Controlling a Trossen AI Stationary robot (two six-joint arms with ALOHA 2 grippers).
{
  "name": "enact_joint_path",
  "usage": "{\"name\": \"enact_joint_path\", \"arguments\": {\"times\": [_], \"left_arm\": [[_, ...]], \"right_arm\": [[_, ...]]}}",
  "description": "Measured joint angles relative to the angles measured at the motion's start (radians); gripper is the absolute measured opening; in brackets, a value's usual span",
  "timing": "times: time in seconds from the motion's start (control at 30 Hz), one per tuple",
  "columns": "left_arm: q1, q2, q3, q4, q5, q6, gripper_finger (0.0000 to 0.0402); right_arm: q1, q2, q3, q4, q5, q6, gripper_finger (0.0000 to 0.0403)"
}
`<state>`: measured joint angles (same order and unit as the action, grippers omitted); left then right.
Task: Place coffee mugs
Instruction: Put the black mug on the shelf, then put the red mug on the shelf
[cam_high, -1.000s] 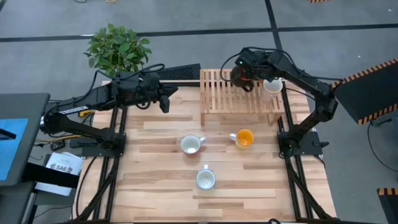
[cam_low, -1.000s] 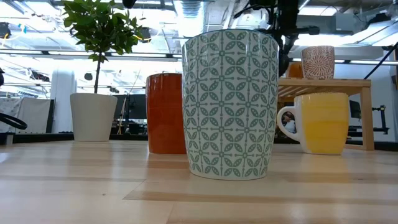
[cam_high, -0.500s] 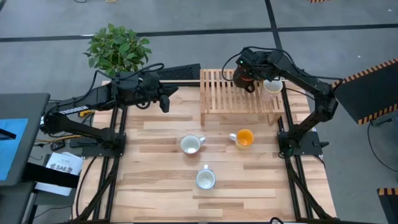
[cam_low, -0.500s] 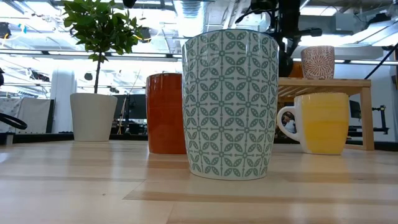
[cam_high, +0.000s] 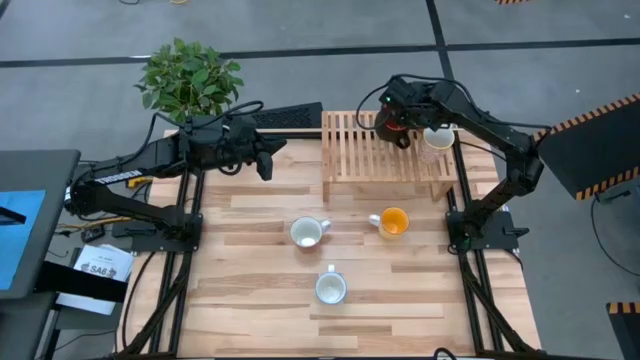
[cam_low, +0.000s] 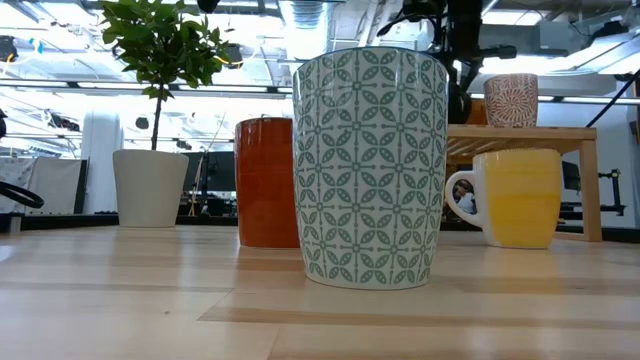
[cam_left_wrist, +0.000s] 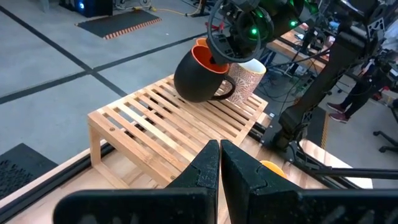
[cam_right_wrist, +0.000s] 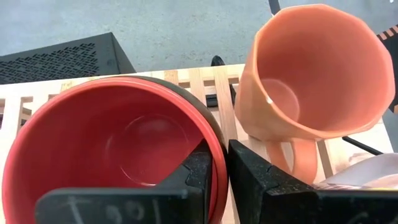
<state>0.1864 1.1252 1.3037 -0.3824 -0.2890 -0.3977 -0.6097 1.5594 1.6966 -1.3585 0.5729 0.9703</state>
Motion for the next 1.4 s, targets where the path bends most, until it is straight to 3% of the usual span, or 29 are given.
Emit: {"name": "enact_joint_path", "arguments": {"times": [0.37,0.83,1.4], "left_arm": [[0.000,0.000,0.000,0.000,0.048,-0.009,0.0000],[0.000,0.000,0.000,-0.001,0.048,-0.011,0.0000],[0.000,0.000,0.000,-0.001,0.046,-0.011,0.0000]], "right_arm": [[-0.015,0.000,0.000,0.006,-0.010,0.006,0.0080],[-0.015,-0.001,0.000,0.046,0.002,0.018,0.0182],[0.002,-0.010,0.013,0.050,0.060,-0.042,0.0176]]}}
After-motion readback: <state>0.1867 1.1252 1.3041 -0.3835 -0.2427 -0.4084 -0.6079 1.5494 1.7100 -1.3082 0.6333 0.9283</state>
